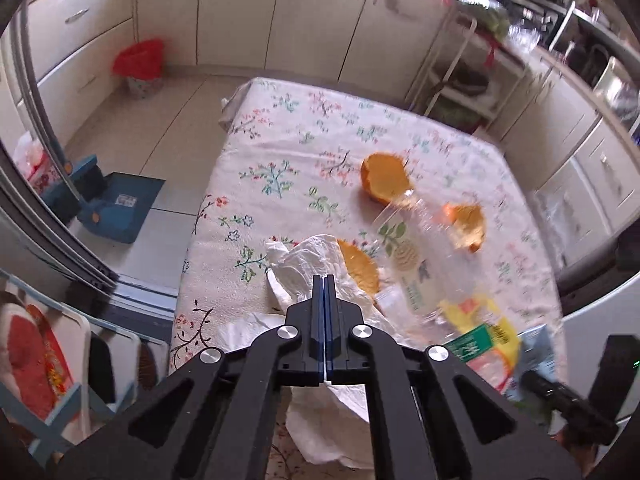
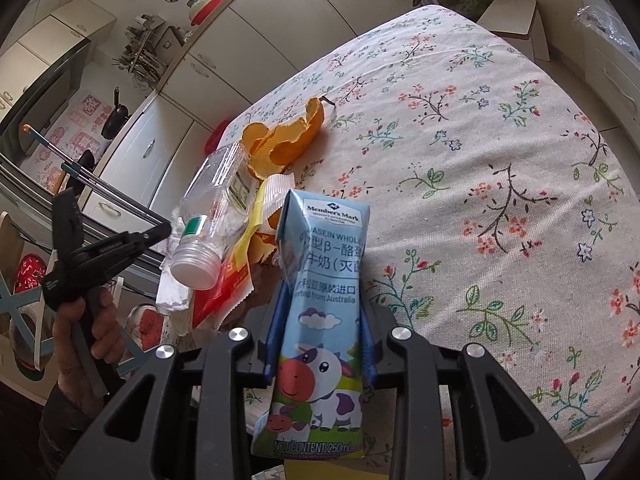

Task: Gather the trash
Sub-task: 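Lift the carton and tissues and carry both toward the yellow basin, then open both grippers to drop the carton and tissues into the yellow basin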

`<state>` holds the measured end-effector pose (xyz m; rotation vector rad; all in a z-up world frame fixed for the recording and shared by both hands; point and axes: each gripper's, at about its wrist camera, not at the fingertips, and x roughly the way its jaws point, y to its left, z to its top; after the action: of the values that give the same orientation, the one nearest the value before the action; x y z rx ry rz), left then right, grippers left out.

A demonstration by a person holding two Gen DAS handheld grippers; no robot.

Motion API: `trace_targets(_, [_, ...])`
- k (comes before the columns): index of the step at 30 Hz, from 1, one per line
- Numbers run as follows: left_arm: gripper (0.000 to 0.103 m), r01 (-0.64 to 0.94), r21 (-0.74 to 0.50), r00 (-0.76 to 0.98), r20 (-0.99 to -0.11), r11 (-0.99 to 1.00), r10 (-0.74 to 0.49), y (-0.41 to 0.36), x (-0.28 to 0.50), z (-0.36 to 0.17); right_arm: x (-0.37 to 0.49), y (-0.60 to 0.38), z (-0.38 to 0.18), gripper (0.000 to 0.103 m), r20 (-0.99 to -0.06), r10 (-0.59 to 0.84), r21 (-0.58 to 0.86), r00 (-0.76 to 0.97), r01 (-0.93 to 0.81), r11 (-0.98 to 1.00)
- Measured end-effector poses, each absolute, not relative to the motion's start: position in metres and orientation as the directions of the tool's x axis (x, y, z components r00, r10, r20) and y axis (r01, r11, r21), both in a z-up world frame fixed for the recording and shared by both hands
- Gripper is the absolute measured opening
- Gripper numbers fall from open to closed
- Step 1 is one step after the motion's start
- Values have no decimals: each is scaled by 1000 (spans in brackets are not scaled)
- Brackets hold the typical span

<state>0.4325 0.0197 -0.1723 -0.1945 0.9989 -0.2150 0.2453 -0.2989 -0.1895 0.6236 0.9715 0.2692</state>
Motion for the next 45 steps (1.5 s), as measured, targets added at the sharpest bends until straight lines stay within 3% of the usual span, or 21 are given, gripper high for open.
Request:
trace_targets(7, [0, 88, -390, 563, -740, 917, -369, 35, 412, -152, 238, -305, -190, 32, -678, 477, 611, 559, 69, 788])
trace_targets(17, [0, 201, -433, 647, -615, 879, -451, 35, 332, -93, 225, -312, -176, 32, -615, 526, 670, 587, 38, 741])
trace_targets(23, [0, 236, -458, 625, -604, 857, -495, 34, 269, -88, 197, -306, -157, 32, -577, 546, 678, 607, -16, 735])
trace_targets(32, [0, 242, -435, 478, -725, 868, -496, 10, 172, -146, 126, -263, -166, 32, -633, 567, 617, 527, -100, 781])
trace_targets(41, [1, 175, -346, 270, -884, 922, -383, -17, 132, -229, 95, -208, -216, 33, -796, 517, 499, 313, -144, 855])
trace_targets(42, [6, 171, -326, 237, -902, 930, -360, -21, 132, -237, 96, -201, -227, 36, -826, 496, 475, 266, -143, 868])
trace_targets(44, [30, 164, -286, 151, -938, 944, -310, -26, 129, -256, 96, -199, -238, 52, -856, 460, 440, 234, -134, 888])
trace_targets(45, [34, 160, -273, 143, -944, 948, -296, -26, 129, -257, 94, -200, -239, 52, -864, 445, 427, 235, -125, 896])
